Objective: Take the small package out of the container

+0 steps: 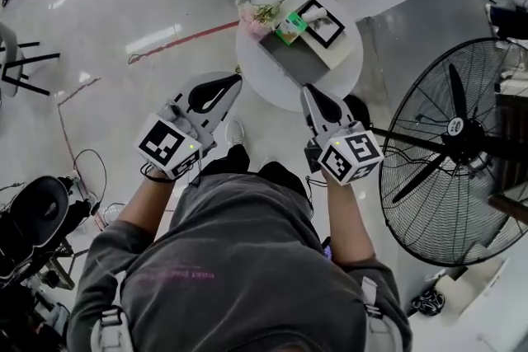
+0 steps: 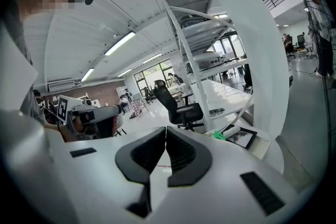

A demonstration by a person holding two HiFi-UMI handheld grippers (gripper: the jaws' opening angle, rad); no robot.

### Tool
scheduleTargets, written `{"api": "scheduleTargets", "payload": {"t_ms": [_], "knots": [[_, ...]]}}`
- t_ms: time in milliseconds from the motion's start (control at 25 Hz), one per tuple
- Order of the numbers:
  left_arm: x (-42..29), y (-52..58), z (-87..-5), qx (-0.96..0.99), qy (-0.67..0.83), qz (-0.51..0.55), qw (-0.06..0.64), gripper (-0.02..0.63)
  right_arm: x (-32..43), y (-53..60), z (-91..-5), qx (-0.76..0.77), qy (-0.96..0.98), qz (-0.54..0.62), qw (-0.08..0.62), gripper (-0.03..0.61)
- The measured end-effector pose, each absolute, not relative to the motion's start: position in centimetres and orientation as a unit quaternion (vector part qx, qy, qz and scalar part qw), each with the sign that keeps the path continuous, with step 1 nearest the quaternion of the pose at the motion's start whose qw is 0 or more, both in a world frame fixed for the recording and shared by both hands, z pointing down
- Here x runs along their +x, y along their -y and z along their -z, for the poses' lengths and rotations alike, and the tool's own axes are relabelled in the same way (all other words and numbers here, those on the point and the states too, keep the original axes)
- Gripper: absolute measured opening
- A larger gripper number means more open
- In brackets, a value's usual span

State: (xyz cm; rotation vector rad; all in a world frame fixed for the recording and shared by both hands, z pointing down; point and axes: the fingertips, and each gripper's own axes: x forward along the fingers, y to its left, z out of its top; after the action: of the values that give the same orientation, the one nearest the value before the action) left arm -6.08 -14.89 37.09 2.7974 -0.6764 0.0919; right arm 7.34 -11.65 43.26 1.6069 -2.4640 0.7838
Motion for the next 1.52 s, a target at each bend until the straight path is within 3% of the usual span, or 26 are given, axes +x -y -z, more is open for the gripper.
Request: {"api": "scheduleTargets", "payload": {"t_ms": [600, 1240, 1320, 1360, 1520], "knots": [[-5.6, 19.2, -40.6, 0.949, 0.262, -0.063, 0.161, 0.015, 11.0, 19.0, -49.0, 0.526, 0.801, -0.273, 0.088, 0.024], [-0.1, 25.4, -44.5, 0.932, 0.298, -0.099, 0.182, 0.015, 15.9, 27.1, -59.2, 0.495, 0.796, -0.312, 0.158, 0.026], [0.3, 25.7, -45.5, 0.927, 0.302, -0.107, 0.195, 0.015, 16.4, 27.7, -60.8, 0.492, 0.793, -0.319, 0.167, 0.042], [0.5, 25.8, -45.9, 0.925, 0.302, -0.112, 0.199, 0.015, 16.6, 27.9, -61.5, 0.491, 0.791, -0.323, 0.171, 0.083], [1.0, 26.6, -46.9, 0.923, 0.308, -0.114, 0.202, 0.015, 17.1, 28.8, -64.1, 0.486, 0.786, -0.335, 0.185, 0.099]]}}
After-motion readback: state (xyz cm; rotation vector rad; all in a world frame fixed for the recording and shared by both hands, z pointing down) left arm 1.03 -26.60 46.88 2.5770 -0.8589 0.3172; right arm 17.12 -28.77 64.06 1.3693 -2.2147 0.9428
